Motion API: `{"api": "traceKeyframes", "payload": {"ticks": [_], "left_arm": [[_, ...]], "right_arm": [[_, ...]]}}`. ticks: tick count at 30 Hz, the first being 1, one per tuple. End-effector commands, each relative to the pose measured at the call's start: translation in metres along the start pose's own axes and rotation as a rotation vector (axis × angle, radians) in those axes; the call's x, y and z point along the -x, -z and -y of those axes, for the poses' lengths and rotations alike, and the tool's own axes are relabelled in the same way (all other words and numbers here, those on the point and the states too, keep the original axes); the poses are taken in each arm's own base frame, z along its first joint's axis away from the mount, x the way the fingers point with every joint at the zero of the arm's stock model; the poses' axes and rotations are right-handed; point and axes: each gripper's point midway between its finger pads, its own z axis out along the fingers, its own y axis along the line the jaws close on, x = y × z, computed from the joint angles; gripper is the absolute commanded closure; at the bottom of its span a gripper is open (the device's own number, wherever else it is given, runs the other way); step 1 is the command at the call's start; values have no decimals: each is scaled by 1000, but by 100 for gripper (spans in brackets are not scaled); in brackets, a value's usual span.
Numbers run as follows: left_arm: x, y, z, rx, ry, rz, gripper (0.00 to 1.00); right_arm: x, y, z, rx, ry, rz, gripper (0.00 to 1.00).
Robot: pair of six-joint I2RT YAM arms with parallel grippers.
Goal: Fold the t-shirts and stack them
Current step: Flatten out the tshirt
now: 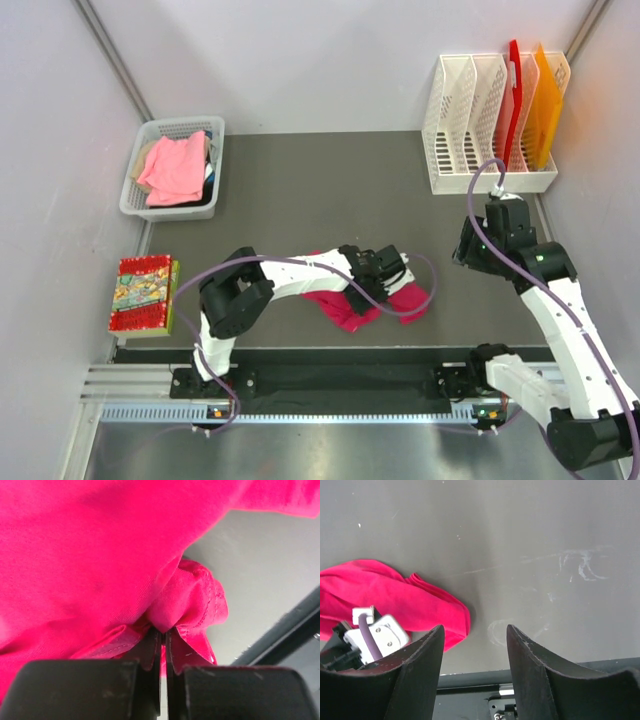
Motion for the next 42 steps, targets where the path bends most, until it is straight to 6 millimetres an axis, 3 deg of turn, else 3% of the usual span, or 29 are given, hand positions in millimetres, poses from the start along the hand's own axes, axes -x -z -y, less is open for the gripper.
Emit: {"api": "traceKeyframes", "payload": {"ticks": [1, 4, 8, 9, 10, 11, 14, 19, 20, 24, 26, 30, 35, 42], "left_arm": [[35, 24, -34, 90, -6, 111, 100], [55, 69, -46, 86, -7, 185, 100], [83, 156, -61, 91, -42, 351, 100], [79, 173, -64, 94, -46, 353, 100], [87, 199, -70, 113, -53, 407, 100], [87, 222, -66, 89, -64, 452, 100], [71, 259, -67, 109, -94, 492, 100], [23, 272, -74, 141, -76, 451, 100], [5, 269, -74, 140, -71, 429, 100], [-30, 259, -80, 146, -37, 374, 100], [-38, 259, -82, 155, -34, 371, 100], [-52, 252, -90, 186, -21, 339, 100], [-59, 252, -93, 196, -19, 336, 100], [-63, 249, -106, 230, -8, 330, 100]], "right_arm": [[10, 7, -5, 35, 1, 41, 48], [12, 6, -7, 44, 3, 47, 49], [10, 0, -12, 68, 11, 30, 50], [5, -4, -15, 83, 16, 11, 51], [3, -7, -15, 87, 23, -2, 51], [-2, -12, -16, 91, 30, -27, 51], [-21, -27, -23, 129, 43, -106, 52], [-42, -49, -47, 202, 86, -185, 48], [-47, -56, -51, 200, 96, -217, 46], [-53, -74, -88, 250, 163, -262, 37], [-65, -84, -102, 254, 197, -311, 37], [-66, -97, -120, 270, 203, -308, 37], [-69, -107, -122, 266, 201, -319, 41], [-93, -117, -123, 304, 192, -380, 49]]}}
